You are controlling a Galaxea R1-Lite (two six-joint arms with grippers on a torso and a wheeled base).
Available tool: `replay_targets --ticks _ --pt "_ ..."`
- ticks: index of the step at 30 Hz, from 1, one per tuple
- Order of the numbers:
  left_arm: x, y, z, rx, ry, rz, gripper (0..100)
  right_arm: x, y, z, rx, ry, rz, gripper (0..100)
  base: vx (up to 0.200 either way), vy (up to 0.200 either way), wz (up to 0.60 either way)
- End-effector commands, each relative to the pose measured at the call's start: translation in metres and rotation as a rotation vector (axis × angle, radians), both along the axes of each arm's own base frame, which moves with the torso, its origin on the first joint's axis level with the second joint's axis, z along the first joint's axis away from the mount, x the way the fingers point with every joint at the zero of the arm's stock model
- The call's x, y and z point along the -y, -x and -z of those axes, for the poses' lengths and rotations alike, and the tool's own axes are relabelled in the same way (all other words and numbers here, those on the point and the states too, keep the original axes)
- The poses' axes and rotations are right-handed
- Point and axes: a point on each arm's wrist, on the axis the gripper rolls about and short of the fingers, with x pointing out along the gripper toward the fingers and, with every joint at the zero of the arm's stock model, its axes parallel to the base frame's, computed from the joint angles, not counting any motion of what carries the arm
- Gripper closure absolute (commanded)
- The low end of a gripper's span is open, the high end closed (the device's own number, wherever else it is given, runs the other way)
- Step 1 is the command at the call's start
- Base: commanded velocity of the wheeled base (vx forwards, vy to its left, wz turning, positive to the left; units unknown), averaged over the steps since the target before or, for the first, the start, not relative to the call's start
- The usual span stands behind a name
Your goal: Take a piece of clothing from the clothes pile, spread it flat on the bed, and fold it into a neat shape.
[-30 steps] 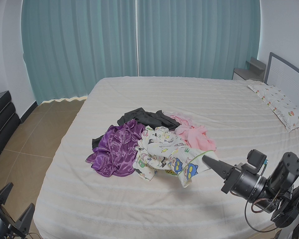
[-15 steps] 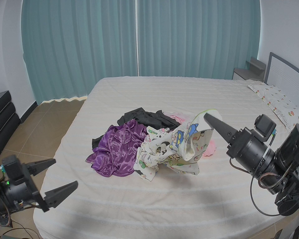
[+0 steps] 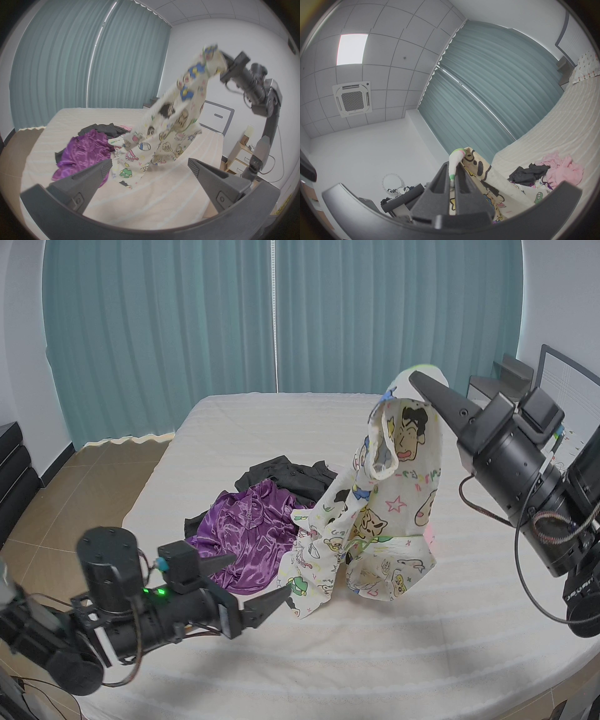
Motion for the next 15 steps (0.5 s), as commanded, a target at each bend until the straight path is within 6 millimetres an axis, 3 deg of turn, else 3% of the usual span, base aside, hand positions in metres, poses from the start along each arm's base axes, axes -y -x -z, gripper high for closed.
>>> replay_targets --ticks 1,5,15 --pt "0.084 -0.001 0.124 -0.114 -0.039 0.017 0 -0.018 -0.006 -0.056 0.061 -0.103 0.021 100 0.0 0.0 0.0" --pt "0.091 0.004 0.125 -0.142 -0.001 0.017 0 -0.025 -0.013 -0.054 0.054 -0.104 0.032 100 0.0 0.0 0.0" --pt "0.112 -0.017 0.128 -0.074 0.066 -0.124 0 -0.026 -0.012 -0.051 0.044 -0.097 0.027 100 0.0 0.0 0.0"
